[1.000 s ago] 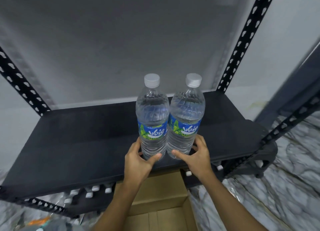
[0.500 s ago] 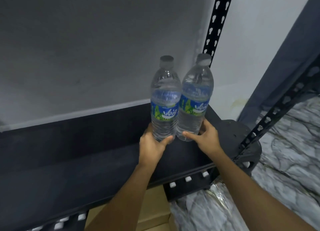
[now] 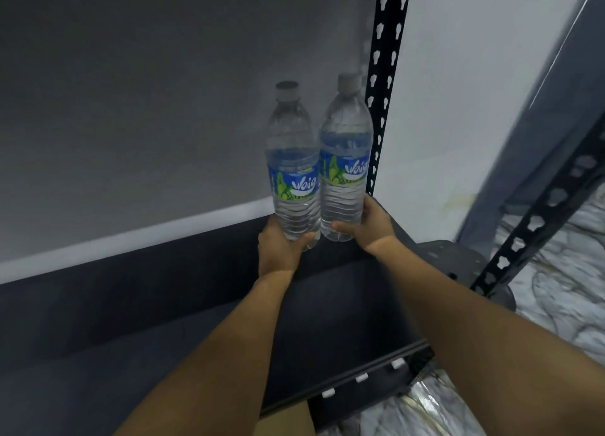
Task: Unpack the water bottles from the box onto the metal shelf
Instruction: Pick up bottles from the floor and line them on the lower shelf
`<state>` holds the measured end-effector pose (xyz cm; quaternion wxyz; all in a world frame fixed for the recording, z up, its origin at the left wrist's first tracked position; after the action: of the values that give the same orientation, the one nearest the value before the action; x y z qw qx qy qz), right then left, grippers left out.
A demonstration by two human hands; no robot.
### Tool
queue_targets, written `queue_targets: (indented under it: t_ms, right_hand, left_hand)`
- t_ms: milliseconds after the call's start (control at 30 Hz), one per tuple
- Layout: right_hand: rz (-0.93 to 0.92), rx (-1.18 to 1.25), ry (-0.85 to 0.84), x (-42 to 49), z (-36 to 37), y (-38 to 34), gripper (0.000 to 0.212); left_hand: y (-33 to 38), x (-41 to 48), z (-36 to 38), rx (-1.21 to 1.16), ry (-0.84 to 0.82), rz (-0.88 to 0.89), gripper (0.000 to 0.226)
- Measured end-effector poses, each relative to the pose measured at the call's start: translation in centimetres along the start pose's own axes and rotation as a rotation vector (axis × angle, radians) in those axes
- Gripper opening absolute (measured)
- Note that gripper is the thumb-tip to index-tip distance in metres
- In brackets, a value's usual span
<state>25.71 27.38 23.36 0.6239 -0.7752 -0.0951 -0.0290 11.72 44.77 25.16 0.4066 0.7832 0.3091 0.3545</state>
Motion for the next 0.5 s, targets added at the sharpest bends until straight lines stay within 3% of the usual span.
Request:
queue_targets:
  t_ms: [133, 500]
  right_hand:
    - [-0.031, -0.026, -0.016, 1.9, 0.9, 0.4, 0.076]
    - [-0.065, -0.058, -0.054, 3.2, 1.7, 0.4, 0.079]
  left_hand:
    - [0.1, 1.5, 0.6, 0.002, -0.003, 0.002, 0.062]
    - [-0.2, 3.6, 2.0, -0.001, -0.051, -0.030, 0.064]
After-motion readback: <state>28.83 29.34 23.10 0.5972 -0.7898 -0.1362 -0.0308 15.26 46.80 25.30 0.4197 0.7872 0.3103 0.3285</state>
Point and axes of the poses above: each hand's wrist, its own x-axis towards the middle knuckle, its own z-axis out of the palm, y = z × x, the point moved 9 cm from there along x, towards the middle knuckle, and after that the axes turned 14 degrees about y, right-handed, at the moved point
